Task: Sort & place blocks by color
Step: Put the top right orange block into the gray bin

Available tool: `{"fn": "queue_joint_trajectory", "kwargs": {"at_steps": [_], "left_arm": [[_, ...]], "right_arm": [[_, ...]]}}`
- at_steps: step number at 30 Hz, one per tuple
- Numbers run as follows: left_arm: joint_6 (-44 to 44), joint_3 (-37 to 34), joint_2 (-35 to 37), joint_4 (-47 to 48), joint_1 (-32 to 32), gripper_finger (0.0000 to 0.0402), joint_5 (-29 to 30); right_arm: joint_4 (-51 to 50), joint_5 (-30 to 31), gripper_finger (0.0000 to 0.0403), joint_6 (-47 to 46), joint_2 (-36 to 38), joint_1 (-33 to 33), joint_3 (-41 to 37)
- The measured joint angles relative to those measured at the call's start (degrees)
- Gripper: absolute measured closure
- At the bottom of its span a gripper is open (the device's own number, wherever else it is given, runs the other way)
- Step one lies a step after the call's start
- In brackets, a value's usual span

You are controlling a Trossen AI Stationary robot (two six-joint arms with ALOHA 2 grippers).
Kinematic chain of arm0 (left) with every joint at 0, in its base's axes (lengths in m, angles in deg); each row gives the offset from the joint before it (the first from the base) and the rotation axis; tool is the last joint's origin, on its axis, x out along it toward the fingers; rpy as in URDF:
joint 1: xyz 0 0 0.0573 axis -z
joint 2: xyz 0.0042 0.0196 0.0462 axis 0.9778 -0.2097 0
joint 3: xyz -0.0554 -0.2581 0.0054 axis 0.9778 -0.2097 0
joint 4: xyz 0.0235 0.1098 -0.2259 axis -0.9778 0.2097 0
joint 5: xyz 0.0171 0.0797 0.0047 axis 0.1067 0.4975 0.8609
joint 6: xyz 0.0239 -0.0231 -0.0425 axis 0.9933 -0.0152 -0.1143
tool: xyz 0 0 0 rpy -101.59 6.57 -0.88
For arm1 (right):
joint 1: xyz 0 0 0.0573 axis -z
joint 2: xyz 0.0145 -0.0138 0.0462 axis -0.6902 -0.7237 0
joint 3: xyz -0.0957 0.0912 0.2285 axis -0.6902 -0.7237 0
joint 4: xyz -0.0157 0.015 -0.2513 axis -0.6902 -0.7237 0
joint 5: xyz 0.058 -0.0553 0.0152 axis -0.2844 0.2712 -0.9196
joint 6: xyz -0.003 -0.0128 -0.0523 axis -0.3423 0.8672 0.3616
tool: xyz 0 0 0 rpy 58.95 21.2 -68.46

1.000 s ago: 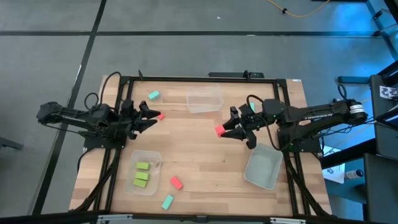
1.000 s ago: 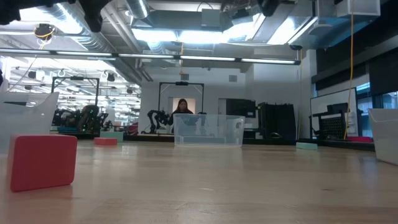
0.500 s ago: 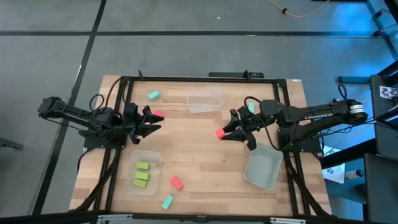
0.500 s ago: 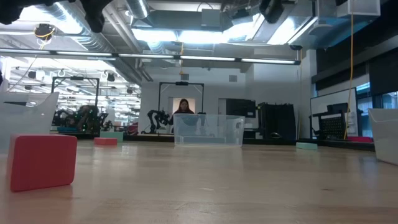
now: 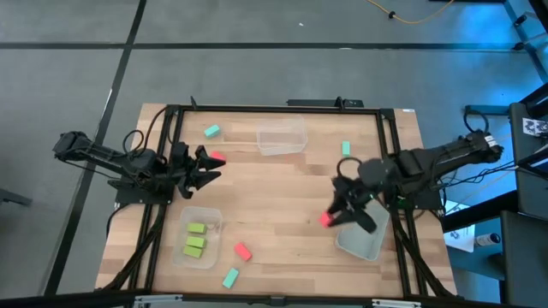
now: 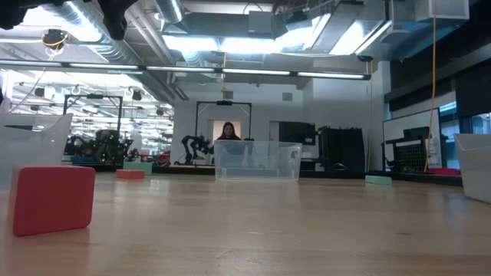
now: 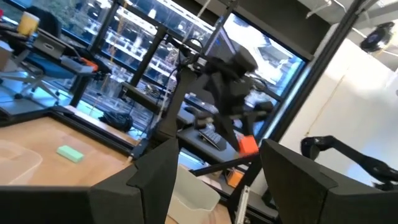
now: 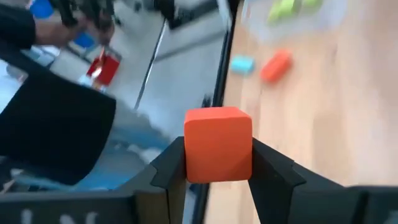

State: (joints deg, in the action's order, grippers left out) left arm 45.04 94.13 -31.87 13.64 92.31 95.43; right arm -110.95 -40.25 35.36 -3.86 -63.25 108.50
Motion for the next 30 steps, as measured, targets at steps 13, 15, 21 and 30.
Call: {"fn": "queue_joint_trajectory", "kwargs": {"at_steps": [13, 15, 21, 30], "left_arm": [[0.33, 0.02, 0.02, 0.06, 0.0, 0.018, 3.57], [1.17, 0.01, 0.02, 0.06, 0.0, 0.018, 4.28], [2.27, 0.02, 0.02, 0.08, 0.0, 0.018, 5.11], [3.21, 0.04, 0.04, 0.08, 0.0, 0.018, 6.62]], "right_arm": [[-21.05, 14.88, 0.0268, -23.16, -0.22, -21.37, -3.21], [-28.48, 16.08, 0.0268, -26.03, -0.76, -22.07, -3.2], [-33.33, 15.85, 0.0268, -28.57, -4.56, -22.25, -8.27], [-20.97, 16.3, 0.0268, -35.79, -9.71, -20.36, -21.61]]}}
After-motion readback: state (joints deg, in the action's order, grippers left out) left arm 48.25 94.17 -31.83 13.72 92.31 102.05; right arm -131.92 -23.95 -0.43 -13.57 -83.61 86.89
